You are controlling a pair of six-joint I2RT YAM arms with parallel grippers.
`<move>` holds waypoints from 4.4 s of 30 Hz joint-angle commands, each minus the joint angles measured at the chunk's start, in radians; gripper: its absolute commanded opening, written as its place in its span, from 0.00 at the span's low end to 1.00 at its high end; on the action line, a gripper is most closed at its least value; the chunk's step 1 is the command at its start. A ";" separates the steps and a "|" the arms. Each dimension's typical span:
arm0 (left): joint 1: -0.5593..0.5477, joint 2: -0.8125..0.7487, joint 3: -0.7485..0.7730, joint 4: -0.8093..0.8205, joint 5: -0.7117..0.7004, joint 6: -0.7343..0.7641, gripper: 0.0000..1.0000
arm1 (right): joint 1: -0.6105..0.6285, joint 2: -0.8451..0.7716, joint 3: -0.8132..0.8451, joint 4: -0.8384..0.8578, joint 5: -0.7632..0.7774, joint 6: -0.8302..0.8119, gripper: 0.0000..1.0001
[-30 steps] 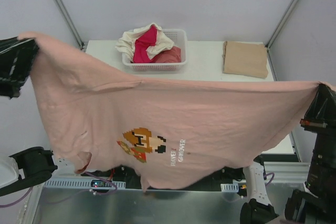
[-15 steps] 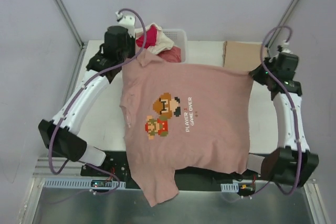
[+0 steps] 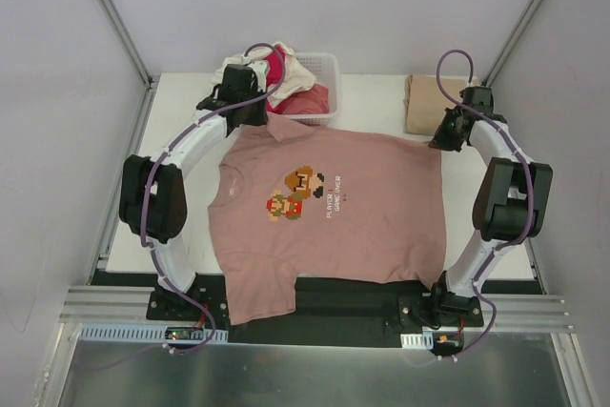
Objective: Fold and stack the t-shirts
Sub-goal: Fold the tshirt
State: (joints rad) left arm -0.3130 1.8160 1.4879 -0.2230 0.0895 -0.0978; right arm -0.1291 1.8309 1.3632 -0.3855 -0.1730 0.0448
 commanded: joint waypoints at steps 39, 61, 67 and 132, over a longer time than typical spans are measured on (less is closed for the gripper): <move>-0.006 -0.908 -0.864 -0.018 0.087 -0.526 0.00 | 0.002 -0.367 -0.205 -0.372 0.217 -0.039 0.06; -0.011 -0.962 -0.859 -0.253 0.027 -0.611 0.99 | 0.074 -0.410 -0.268 -0.412 0.357 -0.011 0.97; -0.011 -0.865 -0.746 -0.230 -0.008 -0.582 0.99 | 0.176 -0.516 -0.277 -0.366 0.183 -0.016 0.97; 0.055 -0.253 -0.667 0.076 0.118 -0.528 0.99 | 1.097 0.159 0.079 -0.019 0.050 0.449 0.01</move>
State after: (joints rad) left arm -0.2665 1.5494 0.8310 -0.1596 0.2268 -0.6437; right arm 0.9436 2.0438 1.4059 -0.3279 -0.1467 0.4637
